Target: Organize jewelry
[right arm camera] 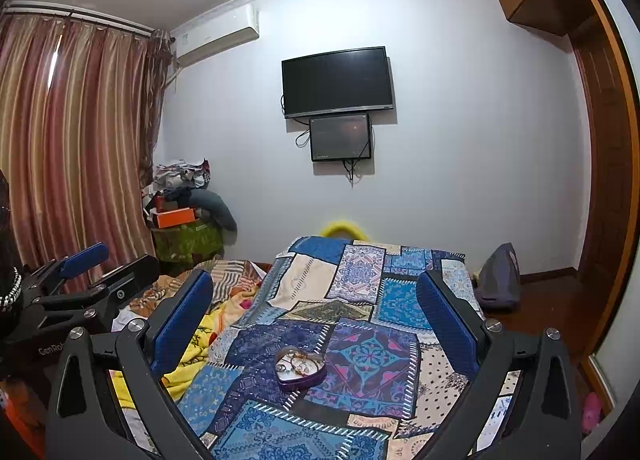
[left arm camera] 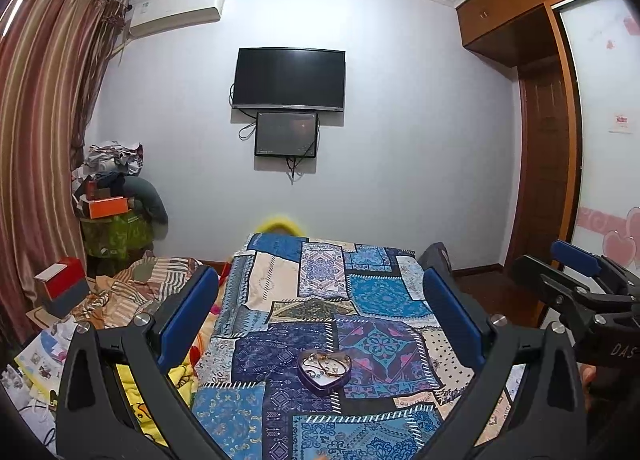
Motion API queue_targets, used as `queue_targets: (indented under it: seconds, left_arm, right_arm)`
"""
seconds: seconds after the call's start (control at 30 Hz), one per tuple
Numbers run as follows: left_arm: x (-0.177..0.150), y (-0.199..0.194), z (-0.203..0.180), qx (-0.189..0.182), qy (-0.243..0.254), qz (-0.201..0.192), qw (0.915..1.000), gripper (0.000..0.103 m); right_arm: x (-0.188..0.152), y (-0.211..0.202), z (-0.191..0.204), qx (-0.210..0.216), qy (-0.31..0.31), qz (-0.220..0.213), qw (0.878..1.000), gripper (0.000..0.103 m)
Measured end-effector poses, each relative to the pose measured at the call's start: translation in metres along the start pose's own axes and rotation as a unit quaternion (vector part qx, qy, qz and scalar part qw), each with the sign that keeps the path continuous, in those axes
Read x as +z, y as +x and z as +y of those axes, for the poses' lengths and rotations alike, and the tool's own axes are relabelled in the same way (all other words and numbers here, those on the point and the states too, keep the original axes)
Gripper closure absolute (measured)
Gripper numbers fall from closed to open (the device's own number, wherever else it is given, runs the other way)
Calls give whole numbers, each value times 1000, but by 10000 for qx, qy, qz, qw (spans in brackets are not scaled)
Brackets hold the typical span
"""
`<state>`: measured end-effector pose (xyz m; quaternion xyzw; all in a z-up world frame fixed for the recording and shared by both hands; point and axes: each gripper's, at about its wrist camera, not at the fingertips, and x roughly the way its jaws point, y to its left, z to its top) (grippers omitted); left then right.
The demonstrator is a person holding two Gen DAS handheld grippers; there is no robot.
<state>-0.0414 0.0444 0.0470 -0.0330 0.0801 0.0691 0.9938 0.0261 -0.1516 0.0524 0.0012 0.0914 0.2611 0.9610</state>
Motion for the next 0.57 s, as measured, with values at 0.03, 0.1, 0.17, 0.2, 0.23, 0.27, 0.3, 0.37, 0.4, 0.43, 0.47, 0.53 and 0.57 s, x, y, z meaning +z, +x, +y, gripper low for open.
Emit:
queue_targets:
  seconds: [0.03,0.1,0.17,0.2,0.23,0.27,0.3,0.37,0.4,0.43,0.47,0.53,0.57]
  left_arm:
    - [0,0,0,-7,3,8,10000,0]
    - [0,1,0,-5,13,16,10000,0]
    - [0,1,0,-11,17,25,10000,0]
    - [0,2,0,-17,16,36,10000,0]
    - [0,2,0,-24,11,49,10000,0]
    - [0,3,0,-39,-3,71,10000,0]
    - [0,4,1,-55,-24,88,9999,0]
    - [-1,4,2,-53,-33,106,9999,0]
    - [-1,5,3,-50,-22,117,9999,0]
    - [-2,6,2,-52,-10,131,9999,0]
    - [-2,6,2,-59,3,146,9999,0]
    - [-4,7,2,-54,12,163,9999,0]
    - [-4,8,3,-52,13,171,9998,0]
  right_arm:
    - [0,0,0,-2,1,3,10000,2]
    - [0,0,0,-7,10,7,10000,2]
    - [0,1,-1,-14,15,12,10000,2]
    - [0,1,-1,-13,11,21,10000,2]
    - [0,2,0,-14,6,26,10000,2]
    - [0,2,0,-17,-1,31,10000,2]
    - [0,2,0,-18,-8,37,10000,2]
    - [0,4,1,-11,-18,53,10000,2]
    - [-1,4,1,-10,-25,60,10000,2]
    - [-1,5,1,-9,-31,69,10000,2]
    - [-1,6,1,-10,-33,80,10000,2]
    - [-2,8,1,0,-34,109,9999,2]
    - [-2,8,1,0,-36,119,9999,2]
